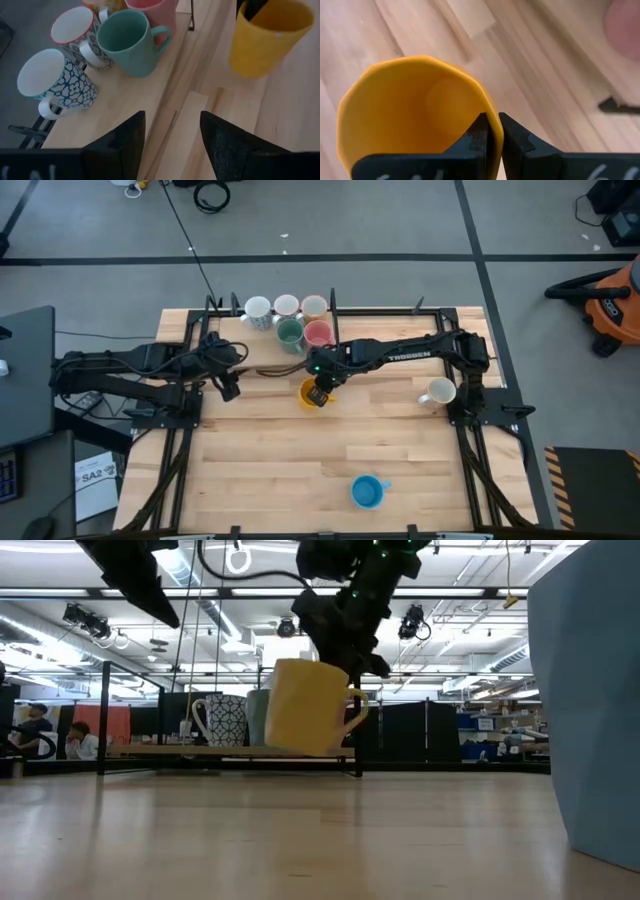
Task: Place coffee mugs
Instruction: Put the yellow mug on the shelf
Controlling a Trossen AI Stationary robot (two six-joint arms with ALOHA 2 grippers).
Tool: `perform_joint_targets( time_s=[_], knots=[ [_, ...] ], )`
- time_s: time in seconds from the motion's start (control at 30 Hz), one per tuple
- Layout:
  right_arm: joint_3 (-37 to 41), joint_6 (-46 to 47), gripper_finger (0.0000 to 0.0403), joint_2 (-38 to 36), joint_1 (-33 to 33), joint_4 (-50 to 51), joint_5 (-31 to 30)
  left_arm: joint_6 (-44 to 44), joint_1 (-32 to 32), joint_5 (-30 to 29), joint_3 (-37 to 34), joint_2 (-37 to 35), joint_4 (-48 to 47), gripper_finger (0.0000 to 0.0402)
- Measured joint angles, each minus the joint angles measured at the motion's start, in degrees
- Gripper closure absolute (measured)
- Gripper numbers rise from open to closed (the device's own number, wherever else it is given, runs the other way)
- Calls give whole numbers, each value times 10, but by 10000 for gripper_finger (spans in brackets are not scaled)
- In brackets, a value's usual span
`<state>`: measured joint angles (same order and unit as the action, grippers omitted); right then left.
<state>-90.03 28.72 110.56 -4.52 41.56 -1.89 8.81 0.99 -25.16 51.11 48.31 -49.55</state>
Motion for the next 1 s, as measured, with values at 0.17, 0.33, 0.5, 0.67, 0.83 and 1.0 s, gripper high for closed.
perform_joint_targets(
  time_s=[0.17, 0.33, 0.5, 0.67, 0.83, 1.0],
  knots=[
    [21, 11, 366, 0, 0, -2, 0, 0, 0, 0, 0, 0, 23, 205],
    [33, 11, 356, 0, 0, -6, 0, 0, 0, 0, 0, 0, 33, 205],
    [44, 11, 350, 0, 0, -14, 0, 0, 0, 0, 0, 0, 34, 205],
    [45, 11, 349, 0, 0, -28, 0, 0, 0, 0, 0, 0, 34, 205],
    [45, 14, 342, 0, 0, -31, 0, 0, 0, 0, 0, 0, 34, 205],
    [44, 28, 319, -1, -2, -33, 0, 0, 0, 0, 0, 0, 34, 205]
  ],
)
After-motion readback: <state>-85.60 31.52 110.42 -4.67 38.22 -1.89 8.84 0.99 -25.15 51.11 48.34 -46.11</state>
